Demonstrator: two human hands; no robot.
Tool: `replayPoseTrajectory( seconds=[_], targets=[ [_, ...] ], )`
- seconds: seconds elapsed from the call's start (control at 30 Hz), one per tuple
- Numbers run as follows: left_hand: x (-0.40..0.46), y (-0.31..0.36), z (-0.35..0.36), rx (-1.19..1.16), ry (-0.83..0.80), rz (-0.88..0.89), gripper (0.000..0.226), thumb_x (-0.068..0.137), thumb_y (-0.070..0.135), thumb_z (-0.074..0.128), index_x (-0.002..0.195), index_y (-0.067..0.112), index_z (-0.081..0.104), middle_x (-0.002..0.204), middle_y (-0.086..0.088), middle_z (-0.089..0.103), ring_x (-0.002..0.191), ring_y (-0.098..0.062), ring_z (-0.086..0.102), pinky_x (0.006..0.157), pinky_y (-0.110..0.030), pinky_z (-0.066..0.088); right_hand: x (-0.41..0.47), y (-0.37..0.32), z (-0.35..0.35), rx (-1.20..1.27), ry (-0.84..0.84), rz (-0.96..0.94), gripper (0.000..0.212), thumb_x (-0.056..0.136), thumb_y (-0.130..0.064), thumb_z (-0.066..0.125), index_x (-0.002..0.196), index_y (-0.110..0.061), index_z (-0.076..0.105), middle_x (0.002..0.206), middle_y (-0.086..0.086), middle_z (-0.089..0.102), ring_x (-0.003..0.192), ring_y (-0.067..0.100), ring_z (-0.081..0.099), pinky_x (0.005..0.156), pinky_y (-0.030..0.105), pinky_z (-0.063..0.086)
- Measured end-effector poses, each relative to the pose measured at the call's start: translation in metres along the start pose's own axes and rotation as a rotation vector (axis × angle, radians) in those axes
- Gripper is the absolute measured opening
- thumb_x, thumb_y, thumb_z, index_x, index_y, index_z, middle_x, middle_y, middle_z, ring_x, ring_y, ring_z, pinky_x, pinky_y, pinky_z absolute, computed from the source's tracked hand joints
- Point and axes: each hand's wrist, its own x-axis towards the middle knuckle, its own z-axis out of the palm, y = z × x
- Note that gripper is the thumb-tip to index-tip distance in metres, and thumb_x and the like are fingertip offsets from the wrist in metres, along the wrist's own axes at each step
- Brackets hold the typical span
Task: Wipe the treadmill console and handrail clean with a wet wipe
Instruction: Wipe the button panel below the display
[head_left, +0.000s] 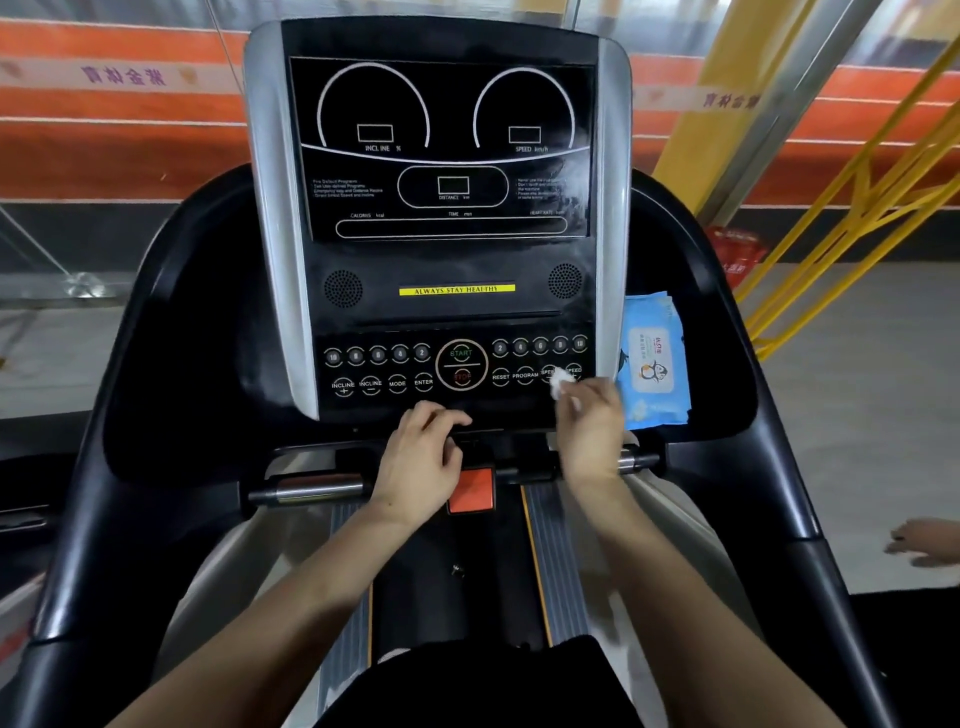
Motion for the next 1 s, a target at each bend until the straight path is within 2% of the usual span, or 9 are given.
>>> replayPoseTrajectory(
  seconds=[0.1,0.23,0.33,0.47,0.57,0.67,0.8,0.9,1.0],
  targets=[
    [0.0,-0.002,0.001,0.035,0.019,0.0,0.037,0.088,0.003,0.064,0.121,0.02,0.069,0.121,-0.001,0.058,0.114,-0.023,0.058,0.097,-0.046,0.053,0.005,0.012,-0.011,-0.014,0.056,0.127,0.013,0.094,-0.002,0.066,0.102,-0.001,0.076,0.099,0.012,0.059,0.082,0.027,0.062,0.081,0.042,0.058],
    [0.002,-0.002,0.0,0.086,0.008,-0.028,0.038,0.088,0.004,0.063,0.121,0.019,0.07,0.122,-0.003,0.058,0.112,-0.026,0.058,0.095,-0.048,0.053,-0.02,-0.043,0.025,-0.01,-0.086,-0.119,0.012,0.095,-0.006,0.066,0.1,-0.003,0.076,0.092,0.011,0.062,0.077,0.028,0.063,0.074,0.037,0.058],
    [0.002,0.0,0.0,0.102,-0.011,-0.043,0.038,0.088,0.005,0.063,0.123,0.02,0.069,0.123,-0.002,0.058,0.113,-0.025,0.057,0.096,-0.047,0.052,-0.027,-0.053,0.03,-0.006,-0.156,-0.174,0.014,0.097,-0.01,0.066,0.103,-0.002,0.076,0.095,0.011,0.064,0.088,0.027,0.064,0.082,0.036,0.057],
    [0.003,0.001,0.0,0.075,-0.006,-0.05,0.037,0.09,0.005,0.061,0.123,0.02,0.068,0.125,-0.001,0.057,0.116,-0.023,0.056,0.098,-0.046,0.051,-0.009,-0.008,-0.007,-0.051,-0.051,0.01,0.014,0.097,-0.01,0.066,0.1,-0.001,0.077,0.1,0.011,0.063,0.091,0.027,0.062,0.089,0.03,0.054],
    [0.005,-0.002,0.001,0.072,-0.008,-0.074,0.037,0.09,0.005,0.061,0.123,0.021,0.068,0.125,0.0,0.057,0.117,-0.023,0.055,0.1,-0.046,0.05,0.0,0.013,-0.019,-0.069,0.027,0.123,0.012,0.096,-0.007,0.067,0.099,0.0,0.076,0.099,0.014,0.064,0.082,0.029,0.065,0.084,0.024,0.05],
    [0.006,-0.003,-0.001,0.05,0.016,-0.092,0.038,0.089,0.002,0.06,0.121,0.019,0.069,0.124,-0.001,0.057,0.117,-0.024,0.056,0.1,-0.047,0.051,-0.007,-0.009,-0.003,-0.021,0.032,0.095,0.01,0.094,-0.004,0.066,0.094,-0.002,0.076,0.093,0.012,0.063,0.074,0.025,0.06,0.077,0.034,0.056],
    [0.01,0.002,0.0,0.035,0.05,-0.054,0.038,0.087,-0.001,0.06,0.119,0.018,0.07,0.122,-0.001,0.058,0.115,-0.024,0.057,0.098,-0.047,0.051,-0.015,-0.021,0.003,0.01,-0.087,-0.032,0.011,0.093,-0.003,0.067,0.098,-0.003,0.077,0.093,0.008,0.064,0.08,0.025,0.063,0.077,0.035,0.057],
    [0.012,0.007,0.004,0.028,0.053,-0.049,0.038,0.087,-0.001,0.06,0.119,0.018,0.07,0.122,0.0,0.058,0.115,-0.023,0.056,0.098,-0.047,0.052,-0.007,0.004,-0.012,-0.018,-0.009,0.057,0.01,0.094,-0.004,0.067,0.097,-0.002,0.076,0.092,0.009,0.062,0.078,0.024,0.062,0.079,0.038,0.058],
    [0.011,0.01,0.007,0.032,0.049,-0.036,0.038,0.087,-0.001,0.06,0.119,0.018,0.07,0.122,0.0,0.058,0.113,-0.023,0.057,0.096,-0.048,0.053,-0.003,0.014,-0.024,-0.043,0.01,0.083,0.009,0.094,-0.003,0.068,0.097,-0.001,0.076,0.092,0.01,0.062,0.077,0.025,0.061,0.078,0.031,0.055]
  ],
)
